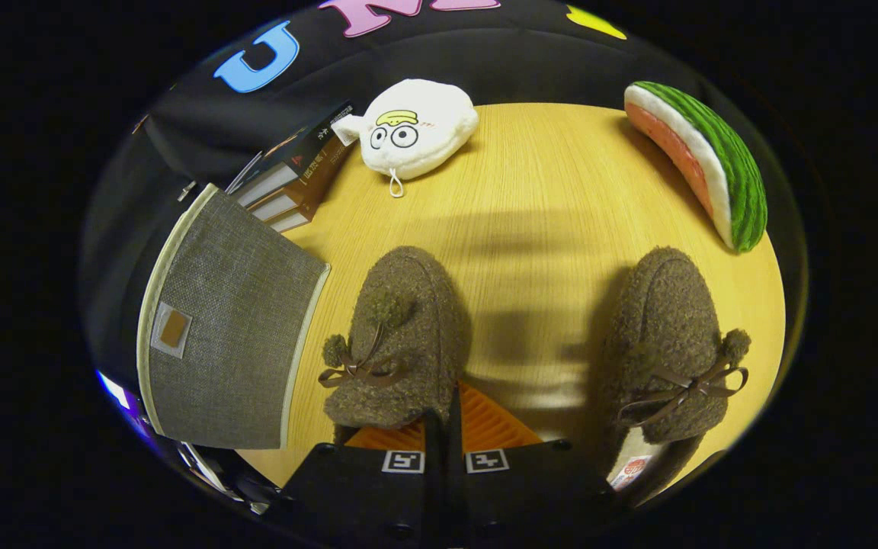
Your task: Open the storage box then place both shoes into the box .Put the left shoe in first, then the right shoe, with the right side of both shoes facing outward in a uniform manner.
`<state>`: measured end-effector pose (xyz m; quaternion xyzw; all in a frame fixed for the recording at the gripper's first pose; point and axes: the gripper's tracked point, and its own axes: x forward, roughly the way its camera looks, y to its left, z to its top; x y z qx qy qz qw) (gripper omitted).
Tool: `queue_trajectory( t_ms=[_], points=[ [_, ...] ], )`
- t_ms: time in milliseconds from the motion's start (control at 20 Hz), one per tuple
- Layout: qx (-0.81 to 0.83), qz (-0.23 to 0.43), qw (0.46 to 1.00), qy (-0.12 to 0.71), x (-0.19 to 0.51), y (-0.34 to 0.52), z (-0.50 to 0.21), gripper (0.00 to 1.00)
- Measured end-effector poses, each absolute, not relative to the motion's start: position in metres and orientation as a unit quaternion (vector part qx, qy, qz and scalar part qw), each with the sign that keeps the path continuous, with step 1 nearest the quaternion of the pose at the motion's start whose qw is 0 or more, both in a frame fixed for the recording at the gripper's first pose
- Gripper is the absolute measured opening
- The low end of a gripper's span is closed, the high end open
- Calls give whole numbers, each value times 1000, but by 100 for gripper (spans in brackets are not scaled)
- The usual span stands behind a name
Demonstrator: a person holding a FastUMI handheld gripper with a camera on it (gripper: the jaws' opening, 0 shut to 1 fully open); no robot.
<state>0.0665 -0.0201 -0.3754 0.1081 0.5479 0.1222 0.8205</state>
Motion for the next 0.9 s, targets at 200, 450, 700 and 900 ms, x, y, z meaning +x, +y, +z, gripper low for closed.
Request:
queue_trajectory(
  t_ms=[200,450,700,900],
  points=[
    [99,129,829,534,63,-28,-358,5],
    [168,122,825,525,56,-18,-312,5],
    [244,100,825,499,56,-4,-243,5],
    [320,103,822,459,65,30,-180,5]
  ],
)
